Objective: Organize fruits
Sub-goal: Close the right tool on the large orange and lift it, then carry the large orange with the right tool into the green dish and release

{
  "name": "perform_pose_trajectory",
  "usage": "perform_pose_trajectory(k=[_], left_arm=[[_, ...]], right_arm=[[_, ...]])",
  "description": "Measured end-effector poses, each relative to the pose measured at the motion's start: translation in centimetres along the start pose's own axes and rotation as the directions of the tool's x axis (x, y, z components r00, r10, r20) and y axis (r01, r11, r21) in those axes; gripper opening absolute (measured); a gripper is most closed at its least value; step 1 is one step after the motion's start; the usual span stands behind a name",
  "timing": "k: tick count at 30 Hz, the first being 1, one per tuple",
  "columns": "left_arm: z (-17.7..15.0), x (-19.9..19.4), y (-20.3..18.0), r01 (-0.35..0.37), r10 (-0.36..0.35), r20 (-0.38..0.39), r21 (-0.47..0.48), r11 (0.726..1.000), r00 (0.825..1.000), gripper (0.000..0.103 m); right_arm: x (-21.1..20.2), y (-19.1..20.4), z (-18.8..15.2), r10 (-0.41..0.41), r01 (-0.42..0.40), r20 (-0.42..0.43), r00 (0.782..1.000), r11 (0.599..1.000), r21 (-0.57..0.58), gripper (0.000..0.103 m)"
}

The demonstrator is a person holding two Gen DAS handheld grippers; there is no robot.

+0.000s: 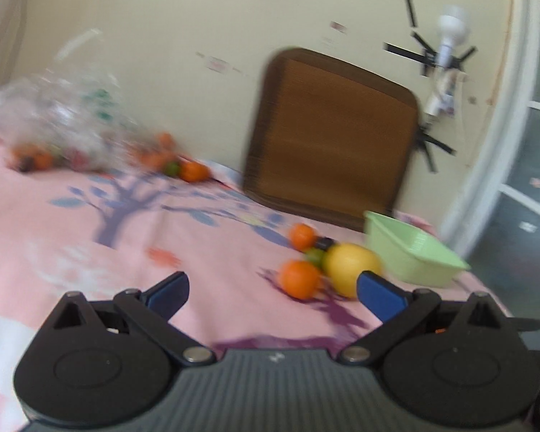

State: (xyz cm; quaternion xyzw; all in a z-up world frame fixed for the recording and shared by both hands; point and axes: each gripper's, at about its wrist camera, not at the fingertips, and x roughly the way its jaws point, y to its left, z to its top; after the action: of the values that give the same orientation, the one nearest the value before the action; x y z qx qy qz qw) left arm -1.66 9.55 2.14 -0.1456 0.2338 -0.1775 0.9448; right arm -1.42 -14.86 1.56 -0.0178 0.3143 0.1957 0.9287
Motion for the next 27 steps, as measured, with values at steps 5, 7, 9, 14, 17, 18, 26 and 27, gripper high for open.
perform_pose_trajectory(k=[5, 7, 9, 14, 17, 18, 26, 27], left_arm=[[0.1, 0.5, -2.4, 0.176, -0.178, -0.091, -0.026, 0.984, 0.98, 0.102], [0.1, 0.9, -3.0, 0.22, -0.223, -0.129, -0.044, 0.975, 0.966, 0.1], [0.1, 1.4, -3.5, 0.242, -0.248, -0.164, -0.054, 0.969, 0.955, 0.095], [-0.3, 2.9, -5.0, 0.297, -0.307, -0.25, -0.08, 0.952, 0.918, 0.083], [-0.9, 4.2, -6.8, 0.315, -0.314, -0.31, -0.049, 0.948, 0.897, 0.076], [-1.3, 4.8, -7.5, 0.314, -0.308, -0.337, -0.039, 0.949, 0.889, 0.072], [-2.8, 6.3, -9.9, 0.359, -0.329, -0.441, -0.016, 0.933, 0.835, 0.062], [-2.7, 6.3, -10.2, 0.357, -0.322, -0.441, -0.005, 0.934, 0.838, 0.062]], right_arm=[[0.0, 0.0, -1.0, -0.012, 0.012, 0.013, 1.0, 1.0, 0.011, 0.079], [-0.2, -0.3, -1.1, 0.002, -0.002, 0.024, 1.0, 1.0, 0.005, 0.08], [-0.7, -1.0, -1.5, 0.022, -0.023, 0.033, 0.999, 1.0, 0.008, 0.082], [-1.6, -2.4, -2.1, 0.101, -0.099, 0.025, 0.995, 0.994, -0.05, 0.088], [-1.8, -2.7, -2.3, 0.148, -0.147, 0.002, 0.989, 0.983, -0.111, 0.088], [-1.9, -2.8, -2.3, 0.159, -0.158, -0.004, 0.987, 0.98, -0.123, 0.088], [-2.7, -4.5, -2.9, 0.254, -0.256, -0.038, 0.967, 0.955, -0.149, 0.079], [-2.8, -4.7, -2.9, 0.257, -0.259, -0.032, 0.966, 0.957, -0.131, 0.08]])
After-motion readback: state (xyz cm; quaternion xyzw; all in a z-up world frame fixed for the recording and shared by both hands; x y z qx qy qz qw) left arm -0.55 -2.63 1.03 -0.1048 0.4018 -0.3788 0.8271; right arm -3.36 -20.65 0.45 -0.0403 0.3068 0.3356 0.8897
